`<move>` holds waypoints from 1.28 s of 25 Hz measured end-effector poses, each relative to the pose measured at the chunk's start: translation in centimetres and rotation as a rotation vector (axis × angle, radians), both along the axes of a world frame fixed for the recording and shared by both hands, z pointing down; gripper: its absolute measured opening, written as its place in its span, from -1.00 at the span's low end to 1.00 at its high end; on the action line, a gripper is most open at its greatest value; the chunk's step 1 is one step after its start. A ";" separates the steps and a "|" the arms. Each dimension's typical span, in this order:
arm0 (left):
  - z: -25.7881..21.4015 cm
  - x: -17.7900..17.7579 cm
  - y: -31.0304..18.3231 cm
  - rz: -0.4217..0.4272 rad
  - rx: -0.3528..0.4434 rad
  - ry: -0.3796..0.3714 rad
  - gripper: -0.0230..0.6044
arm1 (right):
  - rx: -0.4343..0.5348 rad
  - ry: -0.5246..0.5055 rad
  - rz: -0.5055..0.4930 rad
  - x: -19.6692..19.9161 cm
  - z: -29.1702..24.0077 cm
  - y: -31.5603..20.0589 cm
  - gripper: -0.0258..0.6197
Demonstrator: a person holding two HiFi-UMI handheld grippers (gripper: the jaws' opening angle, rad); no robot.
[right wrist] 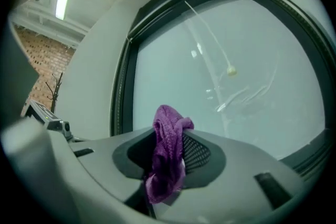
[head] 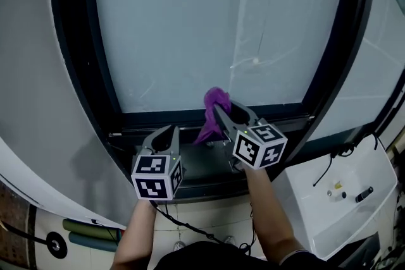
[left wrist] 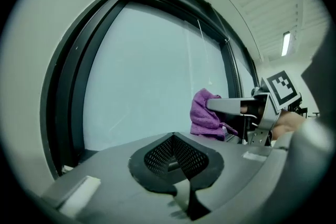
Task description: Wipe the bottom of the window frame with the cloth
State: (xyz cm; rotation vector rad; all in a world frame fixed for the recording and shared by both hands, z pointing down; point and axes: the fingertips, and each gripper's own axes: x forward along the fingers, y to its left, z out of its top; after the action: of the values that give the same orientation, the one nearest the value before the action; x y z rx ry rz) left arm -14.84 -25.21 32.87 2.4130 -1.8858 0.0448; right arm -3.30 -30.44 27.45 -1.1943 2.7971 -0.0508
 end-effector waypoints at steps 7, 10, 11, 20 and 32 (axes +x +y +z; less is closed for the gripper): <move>-2.4 5.5 -0.7 0.081 0.050 -0.005 -0.90 | 0.051 -0.075 0.008 6.8 -3.3 2.0 -0.51; -2.4 8.1 -1.3 0.132 0.039 -0.004 -0.90 | 0.061 -0.053 0.051 9.5 -3.1 2.1 -0.51; -2.2 8.8 -1.5 0.145 0.034 -0.003 -0.90 | 0.058 -0.046 0.060 10.1 -2.8 2.0 -0.51; 1.1 13.2 -2.8 0.195 -0.050 -0.006 -0.90 | -0.055 -0.006 0.069 13.1 2.9 1.1 -0.51; 2.4 13.9 -2.9 0.207 -0.082 -0.019 -0.90 | -0.082 0.018 0.062 13.0 4.8 1.0 -0.51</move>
State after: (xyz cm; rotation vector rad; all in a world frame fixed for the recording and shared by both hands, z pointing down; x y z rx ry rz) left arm -0.91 -28.08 35.29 2.5486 -1.6003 0.1542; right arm 9.71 -29.45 32.26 -1.3046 2.7959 -0.1519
